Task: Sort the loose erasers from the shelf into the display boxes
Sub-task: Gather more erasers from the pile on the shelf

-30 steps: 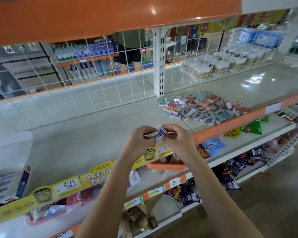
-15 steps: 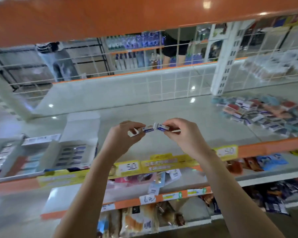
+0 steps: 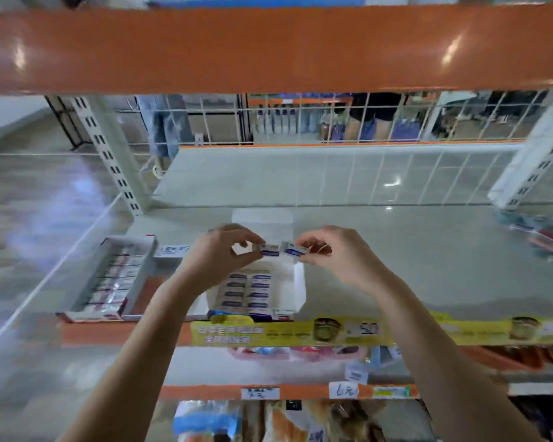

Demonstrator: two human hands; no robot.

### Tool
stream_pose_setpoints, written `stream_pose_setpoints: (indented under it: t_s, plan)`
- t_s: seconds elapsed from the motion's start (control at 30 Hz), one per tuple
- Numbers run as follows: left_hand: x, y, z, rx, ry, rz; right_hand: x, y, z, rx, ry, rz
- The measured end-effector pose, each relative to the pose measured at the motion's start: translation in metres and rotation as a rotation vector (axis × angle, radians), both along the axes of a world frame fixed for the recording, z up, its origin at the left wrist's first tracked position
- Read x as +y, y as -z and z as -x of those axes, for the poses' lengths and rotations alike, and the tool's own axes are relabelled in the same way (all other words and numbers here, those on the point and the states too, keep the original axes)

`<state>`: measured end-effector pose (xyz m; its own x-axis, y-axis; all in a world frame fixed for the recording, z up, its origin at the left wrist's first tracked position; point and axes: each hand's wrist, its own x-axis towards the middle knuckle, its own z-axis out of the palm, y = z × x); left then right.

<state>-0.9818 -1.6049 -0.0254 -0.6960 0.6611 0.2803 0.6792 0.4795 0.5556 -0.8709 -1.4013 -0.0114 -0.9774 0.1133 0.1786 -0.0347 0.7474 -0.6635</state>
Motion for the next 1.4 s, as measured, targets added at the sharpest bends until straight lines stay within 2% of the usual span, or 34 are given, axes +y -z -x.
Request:
stream_pose_setpoints:
  t_s: [0.17, 0.37, 0.47, 0.6, 0.73, 0.9, 1.4]
  plan:
    - [-0.030, 0.009, 0.020, 0.038, 0.060, 0.076, -0.020, 0.011, 0.018, -0.071, -0.010, -0.090]
    - [-0.042, 0.017, 0.027, 0.045, 0.078, 0.123, -0.031, 0.019, 0.030, -0.198, -0.057, -0.348]
    - [-0.040, 0.018, 0.025, 0.048, 0.100, 0.129, -0.030, 0.019, 0.026, -0.308, -0.059, -0.392]
    - [-0.034, 0.019, 0.023, 0.074, 0.135, 0.138, -0.035, 0.018, 0.013, -0.346, -0.056, -0.442]
    - [-0.026, 0.020, 0.023, 0.128, 0.154, 0.137, -0.041, 0.016, 0.005, -0.337, -0.058, -0.454]
    - [-0.022, 0.021, 0.019, 0.109, 0.176, 0.151, -0.044, 0.023, 0.005, -0.342, -0.094, -0.511]
    - [-0.022, 0.016, 0.010, 0.091, 0.196, 0.298, -0.054, 0.021, 0.008, -0.455, -0.042, -0.439]
